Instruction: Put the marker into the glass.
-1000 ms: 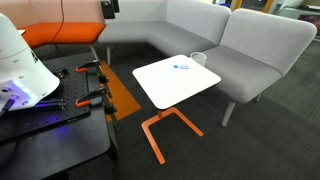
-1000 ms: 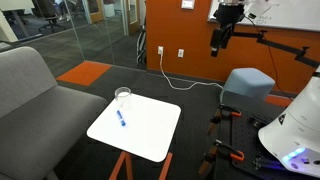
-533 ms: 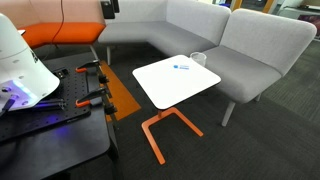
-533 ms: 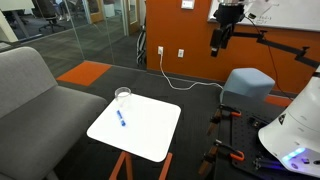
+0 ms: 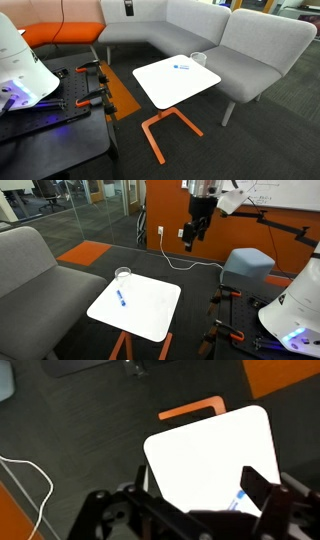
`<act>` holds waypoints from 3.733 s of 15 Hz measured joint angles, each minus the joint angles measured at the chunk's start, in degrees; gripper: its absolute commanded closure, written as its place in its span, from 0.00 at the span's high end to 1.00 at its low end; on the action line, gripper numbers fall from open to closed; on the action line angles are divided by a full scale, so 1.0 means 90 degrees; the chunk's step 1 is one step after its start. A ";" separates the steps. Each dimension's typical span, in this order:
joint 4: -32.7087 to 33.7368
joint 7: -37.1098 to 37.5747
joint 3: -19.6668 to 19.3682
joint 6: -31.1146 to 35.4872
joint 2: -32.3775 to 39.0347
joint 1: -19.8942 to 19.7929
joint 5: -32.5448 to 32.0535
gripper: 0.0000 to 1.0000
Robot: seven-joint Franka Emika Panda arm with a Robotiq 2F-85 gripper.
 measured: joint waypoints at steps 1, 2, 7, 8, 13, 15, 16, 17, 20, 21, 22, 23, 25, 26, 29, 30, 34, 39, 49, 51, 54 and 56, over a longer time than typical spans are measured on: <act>0.0201 0.0349 0.0195 0.0144 0.0424 0.0108 0.0085 1.00; 0.0447 0.0668 0.0337 0.0260 0.0888 0.0181 0.0161 1.00; 0.2039 0.1494 0.0449 0.0881 0.3402 0.0441 0.0579 1.00; 0.2374 0.1493 0.0441 0.1017 0.3884 0.0514 0.0731 1.00; 0.4019 0.1486 0.0240 0.1398 0.5944 0.0961 0.1354 1.00; 0.4653 0.1491 0.0012 0.1555 0.6581 0.1127 0.1381 1.00; 0.4922 0.1491 -0.0095 0.1685 0.6844 0.1198 0.1381 1.00; 0.5172 0.1489 -0.0175 0.1834 0.7084 0.1257 0.1381 1.00; 0.5838 0.1497 -0.0250 0.2154 0.7704 0.1367 0.1489 1.00; 0.6033 0.1512 -0.0281 0.2190 0.7884 0.1403 0.1572 1.00; 0.6202 0.1590 -0.0329 0.2202 0.8042 0.1448 0.1628 1.00; 0.6345 0.1675 -0.0385 0.2206 0.8174 0.1493 0.1666 1.00; 0.6529 0.1885 -0.0531 0.2207 0.8352 0.1598 0.1709 1.00; 0.6577 0.1998 -0.0605 0.2207 0.8408 0.1648 0.1718 1.00; 0.6621 0.2123 -0.0721 0.2206 0.8508 0.1716 0.1732 1.00; 0.6622 0.2121 -0.0723 0.2206 0.8529 0.1714 0.1732 1.00; 0.6619 0.2089 -0.0724 0.2198 0.8641 0.1662 0.1732 1.00; 0.6684 0.2019 -0.0681 0.2241 0.8934 0.1476 0.1898 0.71; 0.7048 0.1954 -0.0610 0.2305 0.9272 0.1444 0.2036 0.00; 0.7062 0.1957 -0.0611 0.2290 0.9284 0.1443 0.2049 0.05; 0.7141 0.1965 -0.0506 0.2194 0.9258 0.1428 0.2257 0.05; 0.7167 0.1959 -0.0293 0.2128 0.9145 0.1375 0.2553 0.05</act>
